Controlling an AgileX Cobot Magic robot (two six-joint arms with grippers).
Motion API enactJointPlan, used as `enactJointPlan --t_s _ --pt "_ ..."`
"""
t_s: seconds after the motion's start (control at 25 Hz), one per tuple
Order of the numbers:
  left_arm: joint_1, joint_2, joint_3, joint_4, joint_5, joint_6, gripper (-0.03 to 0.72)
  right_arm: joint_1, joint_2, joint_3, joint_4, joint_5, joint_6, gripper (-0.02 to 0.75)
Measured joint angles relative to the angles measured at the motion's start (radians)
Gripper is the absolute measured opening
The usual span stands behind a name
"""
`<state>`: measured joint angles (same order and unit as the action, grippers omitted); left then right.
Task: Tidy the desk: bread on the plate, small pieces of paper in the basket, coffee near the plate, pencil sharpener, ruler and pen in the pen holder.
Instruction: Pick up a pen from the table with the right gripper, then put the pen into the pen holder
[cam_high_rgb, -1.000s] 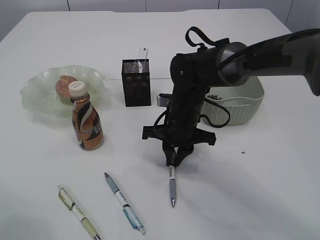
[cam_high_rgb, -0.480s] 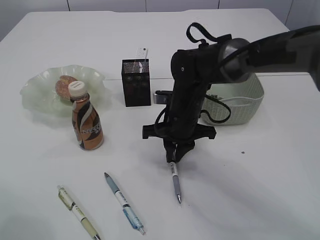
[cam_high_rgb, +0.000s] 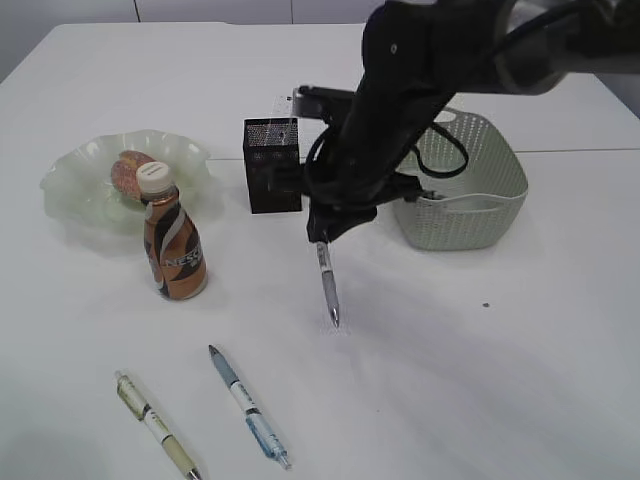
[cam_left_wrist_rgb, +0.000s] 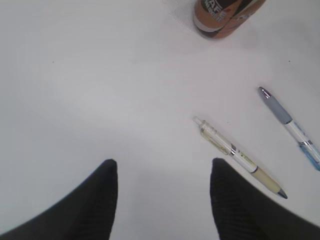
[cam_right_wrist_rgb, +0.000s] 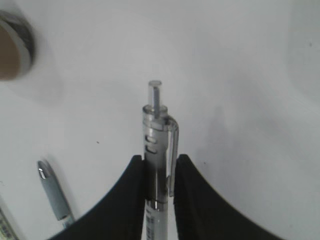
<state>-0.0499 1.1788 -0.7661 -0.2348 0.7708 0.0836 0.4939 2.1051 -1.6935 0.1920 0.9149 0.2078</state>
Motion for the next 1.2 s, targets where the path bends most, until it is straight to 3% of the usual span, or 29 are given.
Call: enactJointPlan --t_s 0.16,0.52,0.96,1.2 --pt "0.000 0.000 0.000 0.000 0.017 0.000 0.433 -0.036 -0.035 -0.040 0.067 -0.055 -0.011 0.118" --pt "0.000 0.000 0.000 0.000 0.018 0.000 0.433 -0.168 -0.051 -0.133 0.387 -0.191 -0.247 0.118" --pt "0.000 0.000 0.000 0.000 0.019 0.000 0.433 -0.197 -0.047 -0.135 0.889 -0.447 -0.708 0.118" --pt "0.000 0.000 0.000 0.000 0.019 0.000 0.433 -0.197 0.021 -0.137 1.177 -0.511 -0.973 0.118"
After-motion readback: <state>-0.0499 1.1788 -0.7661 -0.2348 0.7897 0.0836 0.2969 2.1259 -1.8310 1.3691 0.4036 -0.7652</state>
